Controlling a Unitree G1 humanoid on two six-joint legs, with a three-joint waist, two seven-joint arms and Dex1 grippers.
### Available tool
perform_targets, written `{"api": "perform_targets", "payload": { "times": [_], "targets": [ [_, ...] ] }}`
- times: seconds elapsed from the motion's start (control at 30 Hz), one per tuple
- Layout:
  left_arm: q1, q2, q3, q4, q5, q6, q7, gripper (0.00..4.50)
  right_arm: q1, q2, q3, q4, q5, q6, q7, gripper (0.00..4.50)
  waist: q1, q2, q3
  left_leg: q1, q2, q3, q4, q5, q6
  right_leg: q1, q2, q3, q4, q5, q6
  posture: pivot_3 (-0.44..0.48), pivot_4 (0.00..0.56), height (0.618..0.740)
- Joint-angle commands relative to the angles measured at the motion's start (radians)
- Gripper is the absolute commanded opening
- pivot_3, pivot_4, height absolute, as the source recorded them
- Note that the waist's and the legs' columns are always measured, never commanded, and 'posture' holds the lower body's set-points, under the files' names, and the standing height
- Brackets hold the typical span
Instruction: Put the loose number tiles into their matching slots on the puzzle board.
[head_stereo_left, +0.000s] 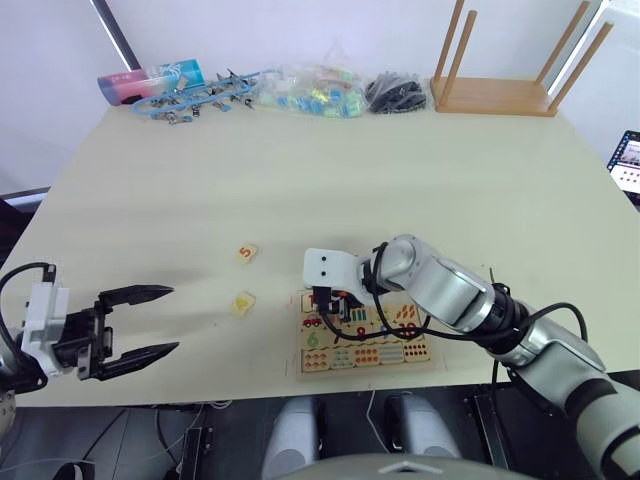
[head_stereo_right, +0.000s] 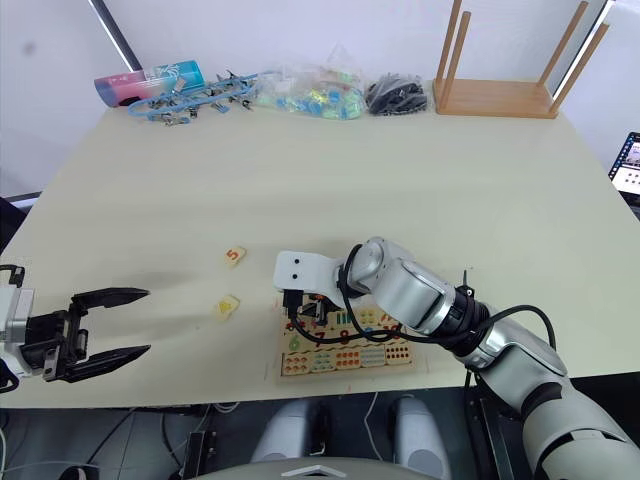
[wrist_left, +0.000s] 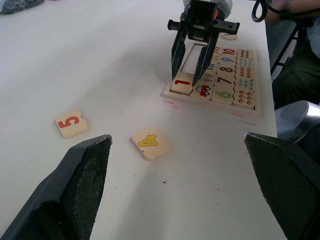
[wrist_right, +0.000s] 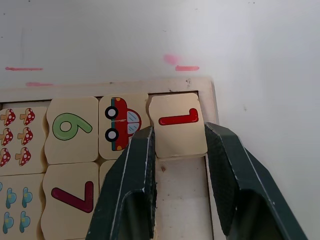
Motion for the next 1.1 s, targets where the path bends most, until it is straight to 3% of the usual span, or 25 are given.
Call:
{"api": "perform_targets", "payload": {
  "times": [0.03, 1.1],
  "targets": [
    [0.003, 0.023, -0.005, 0.009, -0.019, -0.024, -0.029, 4.50, -0.015, 0.005, 0.003, -0.024, -0.001, -0.014, 0.010, 1.38, 0.000, 0.000, 0.000, 0.000, 0.000, 0.000, 0.000, 0.000, 0.000, 0.000, 0.000, -0.001, 0.000, 0.000, 0.000, 0.000, 0.150, 0.737],
    [0.009, 0.047, -0.042, 0.077, -0.047, -0.084, -0.029, 4.50, -0.027, 0.014, -0.019, -0.007, -0.004, -0.049, 0.026, 1.38, -0.001, 0.000, 0.001, 0.000, 0.001, 0.001, -0.001, 0.000, 0.000, -0.001, -0.001, -0.001, 0.000, 0.000, 0.000, 0.000, 0.150, 0.737]
  ]
}}
